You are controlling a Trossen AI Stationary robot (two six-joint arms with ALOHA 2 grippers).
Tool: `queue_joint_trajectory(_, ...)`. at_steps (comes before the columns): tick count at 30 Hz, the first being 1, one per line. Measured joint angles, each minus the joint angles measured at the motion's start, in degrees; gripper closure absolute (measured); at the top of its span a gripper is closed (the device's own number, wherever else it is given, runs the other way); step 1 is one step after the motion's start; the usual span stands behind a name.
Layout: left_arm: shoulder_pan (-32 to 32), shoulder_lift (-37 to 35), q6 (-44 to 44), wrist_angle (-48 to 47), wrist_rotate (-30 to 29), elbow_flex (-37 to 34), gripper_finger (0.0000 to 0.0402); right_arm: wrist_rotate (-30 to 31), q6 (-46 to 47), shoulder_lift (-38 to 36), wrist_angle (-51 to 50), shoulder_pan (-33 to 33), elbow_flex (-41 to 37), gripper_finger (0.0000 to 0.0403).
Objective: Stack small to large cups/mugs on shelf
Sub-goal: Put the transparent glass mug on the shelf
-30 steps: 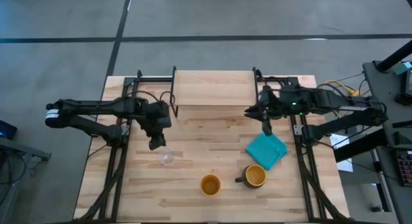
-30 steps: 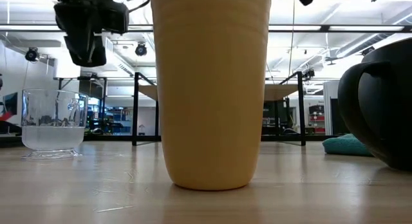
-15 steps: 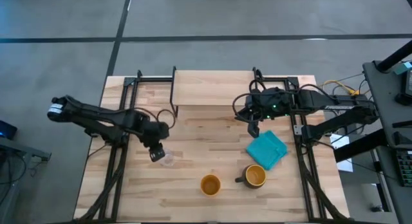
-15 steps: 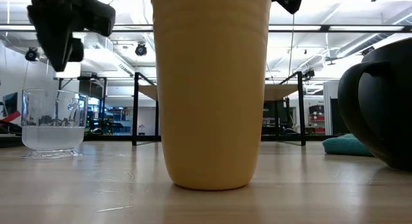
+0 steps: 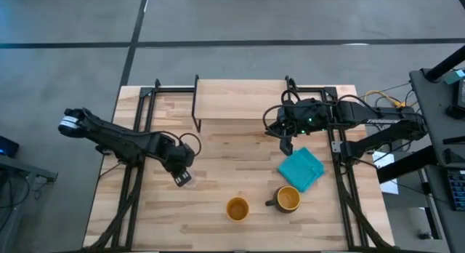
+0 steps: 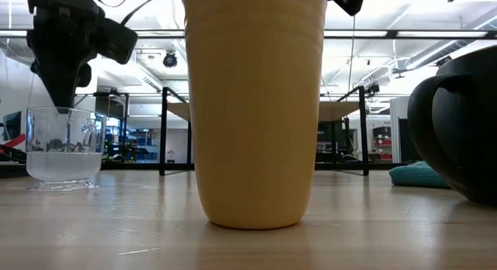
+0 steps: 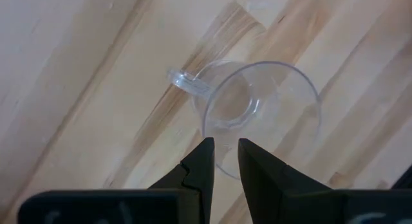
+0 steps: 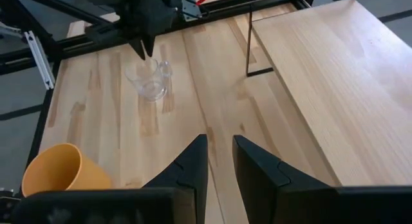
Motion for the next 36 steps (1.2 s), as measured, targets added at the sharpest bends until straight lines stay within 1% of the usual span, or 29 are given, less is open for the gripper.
queue_joint_trajectory(14,0.0,0.1,1.0,-0.1,0.3,0.2,0.0345,0.0,0.0,-0.1,-0.3,0.0,0.3,0.0335)
queue_joint_trajectory(19,0.1,-0.1,1.0,-0.1,0.8,2.5,0.0345,0.0,0.0,-0.1,-0.3,0.0,0.3,0.0335)
queue_joint_trajectory(24,0.1,0.0,0.9,-0.1,-1.5,3.1,0.0345,0.0,0.1,-0.1,-0.2,0.0,0.4,0.0335)
queue_joint_trajectory(31,0.1,0.3,-0.4,-0.2,-2.5,2.8,0.0345,0.0,0.2,-0.1,0.3,0.0,0.4,0.0335)
queue_joint_trajectory(36,0.1,0.3,0.0,-2.7,-4.8,2.5,0.0345,0.0,0.2,-0.1,2.1,0.0,0.4,0.0335)
